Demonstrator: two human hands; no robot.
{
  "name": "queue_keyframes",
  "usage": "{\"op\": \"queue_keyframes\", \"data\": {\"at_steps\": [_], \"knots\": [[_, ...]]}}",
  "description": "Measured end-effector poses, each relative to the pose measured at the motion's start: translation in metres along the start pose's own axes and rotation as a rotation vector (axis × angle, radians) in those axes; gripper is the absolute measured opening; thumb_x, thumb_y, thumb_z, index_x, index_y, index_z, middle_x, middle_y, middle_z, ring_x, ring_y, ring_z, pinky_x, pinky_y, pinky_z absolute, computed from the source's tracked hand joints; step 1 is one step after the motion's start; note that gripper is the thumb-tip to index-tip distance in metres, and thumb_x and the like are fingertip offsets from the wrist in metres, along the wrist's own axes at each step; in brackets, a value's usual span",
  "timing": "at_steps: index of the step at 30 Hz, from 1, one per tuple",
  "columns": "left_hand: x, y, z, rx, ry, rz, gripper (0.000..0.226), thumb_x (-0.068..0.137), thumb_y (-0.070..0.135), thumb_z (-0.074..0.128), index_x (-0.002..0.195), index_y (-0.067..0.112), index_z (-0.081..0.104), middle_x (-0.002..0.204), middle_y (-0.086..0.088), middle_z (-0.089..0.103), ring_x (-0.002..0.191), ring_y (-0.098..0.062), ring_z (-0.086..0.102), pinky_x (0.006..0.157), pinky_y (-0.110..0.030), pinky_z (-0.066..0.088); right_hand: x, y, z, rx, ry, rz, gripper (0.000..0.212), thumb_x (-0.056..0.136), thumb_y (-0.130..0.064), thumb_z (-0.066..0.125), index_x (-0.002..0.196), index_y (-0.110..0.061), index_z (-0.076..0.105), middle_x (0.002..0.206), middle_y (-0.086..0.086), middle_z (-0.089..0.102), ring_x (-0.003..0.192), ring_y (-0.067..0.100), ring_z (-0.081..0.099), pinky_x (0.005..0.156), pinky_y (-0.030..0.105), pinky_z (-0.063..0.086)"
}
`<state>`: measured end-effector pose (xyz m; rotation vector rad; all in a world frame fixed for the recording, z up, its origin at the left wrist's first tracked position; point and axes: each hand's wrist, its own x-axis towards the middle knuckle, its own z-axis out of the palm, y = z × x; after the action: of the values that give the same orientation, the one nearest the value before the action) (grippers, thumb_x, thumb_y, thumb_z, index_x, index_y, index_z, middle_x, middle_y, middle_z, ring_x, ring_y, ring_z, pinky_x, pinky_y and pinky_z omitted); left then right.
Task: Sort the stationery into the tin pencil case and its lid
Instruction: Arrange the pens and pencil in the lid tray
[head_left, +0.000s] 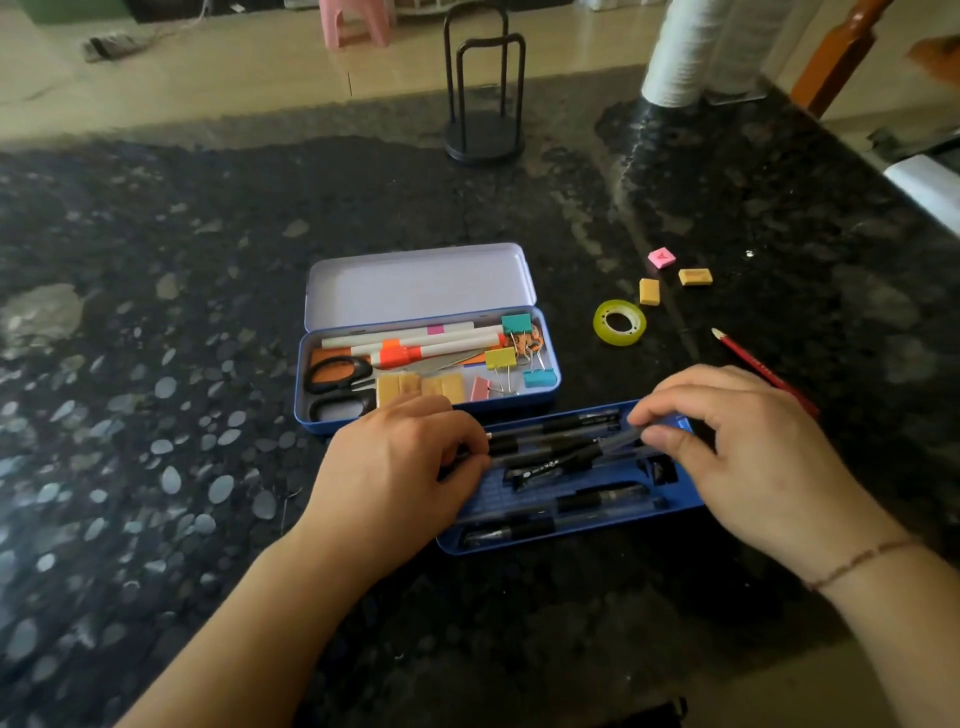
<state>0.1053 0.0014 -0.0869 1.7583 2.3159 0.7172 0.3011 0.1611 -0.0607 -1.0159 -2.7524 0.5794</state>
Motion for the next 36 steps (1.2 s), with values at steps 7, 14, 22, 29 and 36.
{"op": "queue_keyframes", "data": {"at_steps": [7,14,22,29,36], "knots": [[0.0,-0.002,-0.001,-0.02,-0.013,-0.02,0.004,0.078,0.029,0.07,0.081,0.031,0.068,0.07,0.015,0.054,0.067,-0.005,0.051,0.055,-0.033,0.052,0.002,0.001,0.008,-0.011,0.013,0.0,0.017,0.08,-0.021,0.071,0.091,-0.033,0.071,0.09,-0.019,0.061,0.092,0.006,0.052,0.08,0.028,0.048],[-0.002,-0.004,-0.001,-0.063,-0.01,-0.034,0.01,0.08,0.03,0.062,0.087,0.031,0.068,0.075,0.013,0.06,0.066,-0.006,0.056,0.056,-0.034,0.053,0.0,-0.016,0.022,-0.003,0.015,-0.105,0.015,0.074,-0.027,0.075,0.089,-0.029,0.075,0.083,-0.015,0.059,0.082,0.009,0.052,0.067,0.032,0.051],[-0.003,0.0,-0.002,0.029,-0.085,0.024,0.014,0.075,0.043,0.069,0.087,0.037,0.066,0.074,0.02,0.052,0.065,-0.003,0.051,0.053,-0.027,0.051,0.001,-0.009,0.012,0.009,-0.03,-0.113,0.009,0.075,-0.034,0.069,0.083,-0.032,0.068,0.087,-0.018,0.06,0.087,0.007,0.055,0.075,0.032,0.052],[-0.002,0.003,-0.003,0.012,-0.089,-0.02,0.013,0.073,0.041,0.071,0.083,0.037,0.065,0.068,0.017,0.052,0.063,-0.004,0.052,0.051,-0.024,0.048,-0.001,0.005,0.002,-0.227,-0.114,0.037,0.026,0.075,-0.036,0.074,0.099,-0.04,0.066,0.097,-0.024,0.054,0.097,0.001,0.043,0.081,0.022,0.044],[-0.003,0.003,-0.004,0.048,-0.08,-0.015,0.015,0.073,0.048,0.067,0.084,0.037,0.064,0.065,0.02,0.048,0.061,-0.002,0.05,0.049,-0.017,0.04,-0.001,0.025,-0.022,0.234,0.037,0.059,0.013,0.075,-0.026,0.073,0.078,-0.036,0.065,0.083,-0.013,0.065,0.086,0.0,0.057,0.069,0.017,0.044]]}}
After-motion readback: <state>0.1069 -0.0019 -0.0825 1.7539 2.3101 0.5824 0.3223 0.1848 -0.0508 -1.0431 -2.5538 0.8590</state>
